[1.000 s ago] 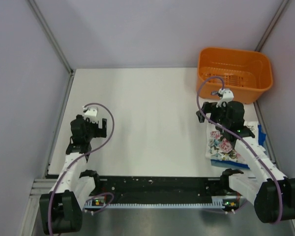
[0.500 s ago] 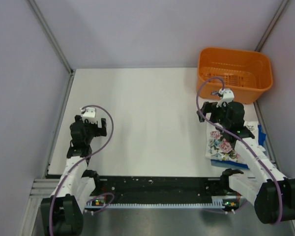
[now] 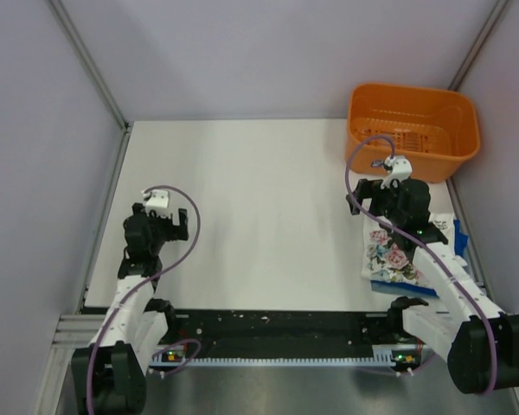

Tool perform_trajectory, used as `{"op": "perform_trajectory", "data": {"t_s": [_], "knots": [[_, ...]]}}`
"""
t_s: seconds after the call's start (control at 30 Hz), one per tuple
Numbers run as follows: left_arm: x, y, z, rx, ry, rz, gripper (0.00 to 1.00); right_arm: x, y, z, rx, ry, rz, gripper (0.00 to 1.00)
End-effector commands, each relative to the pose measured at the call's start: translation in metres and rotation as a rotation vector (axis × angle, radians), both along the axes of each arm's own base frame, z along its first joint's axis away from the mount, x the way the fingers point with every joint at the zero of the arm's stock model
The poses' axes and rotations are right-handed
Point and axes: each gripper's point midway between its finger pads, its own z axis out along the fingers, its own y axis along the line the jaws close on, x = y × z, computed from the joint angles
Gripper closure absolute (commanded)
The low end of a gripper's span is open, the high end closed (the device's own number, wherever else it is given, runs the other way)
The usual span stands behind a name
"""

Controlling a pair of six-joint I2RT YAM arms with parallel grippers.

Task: Fold and stack the t-shirts
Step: Put the neatly folded tshirt into the corner of the board with the right arm

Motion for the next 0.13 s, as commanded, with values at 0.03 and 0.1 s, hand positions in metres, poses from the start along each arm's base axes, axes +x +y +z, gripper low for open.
{"op": "perform_trajectory", "data": {"t_s": [0.03,0.1], "knots": [[0.0025,-0.003,0.0059,0.0,-0.048,-0.022,0.01,0.0016,0.0012,0.0131,-0.01,-0.061,0.008,0.01],[0.0043,0.0002,0.0115,-0.013,-0.058,0.006,0.01,0.0018,0.0004,0.0131,-0.009,-0.061,0.004,0.01]]}}
